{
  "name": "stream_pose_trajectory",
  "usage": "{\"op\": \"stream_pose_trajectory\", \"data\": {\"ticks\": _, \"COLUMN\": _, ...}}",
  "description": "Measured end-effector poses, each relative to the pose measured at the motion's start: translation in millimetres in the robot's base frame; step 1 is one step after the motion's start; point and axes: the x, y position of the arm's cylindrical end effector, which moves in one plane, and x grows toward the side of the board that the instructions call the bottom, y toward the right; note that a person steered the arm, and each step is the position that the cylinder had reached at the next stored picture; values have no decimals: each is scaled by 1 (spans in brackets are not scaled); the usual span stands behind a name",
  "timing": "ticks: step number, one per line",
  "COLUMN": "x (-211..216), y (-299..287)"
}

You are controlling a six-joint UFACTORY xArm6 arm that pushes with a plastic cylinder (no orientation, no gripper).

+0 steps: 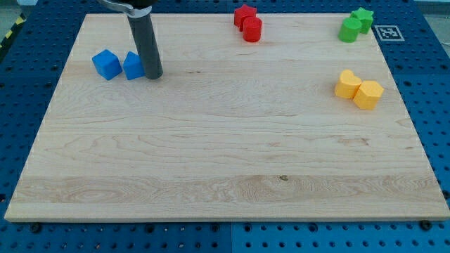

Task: Slide the blue triangle to the top left

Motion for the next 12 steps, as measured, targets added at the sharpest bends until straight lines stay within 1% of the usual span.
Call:
{"op": "stream_pose_trajectory", "data": {"ticks": 1, "x": 40, "y": 5}}
{"op": "stream_pose_trajectory", "data": {"ticks": 2, "x": 52, "y": -29}}
{"op": "stream_pose_trajectory", "data": {"ticks": 3, "x": 31, "y": -52}}
{"op": "stream_pose_trajectory", "data": {"ticks": 5, "x": 11, "y": -41}}
{"op": "stream_pose_trajectory", "data": {"ticks": 7, "x": -36, "y": -41}}
{"op": "stream_pose_trajectory", "data": {"ticks": 8, "x": -47, "y": -41}}
{"op": "stream_pose_trajectory", "data": {"ticks": 9, "x": -44, "y": -20}}
{"op": "stream_pose_trajectory", "data": {"ticks": 10, "x": -37, "y": 23}}
{"op": "stream_pose_trajectory", "data": {"ticks": 11, "x": -46, "y": 35}}
{"op": "stream_pose_trajectory", "data": {"ticks": 12, "x": -50, "y": 12}}
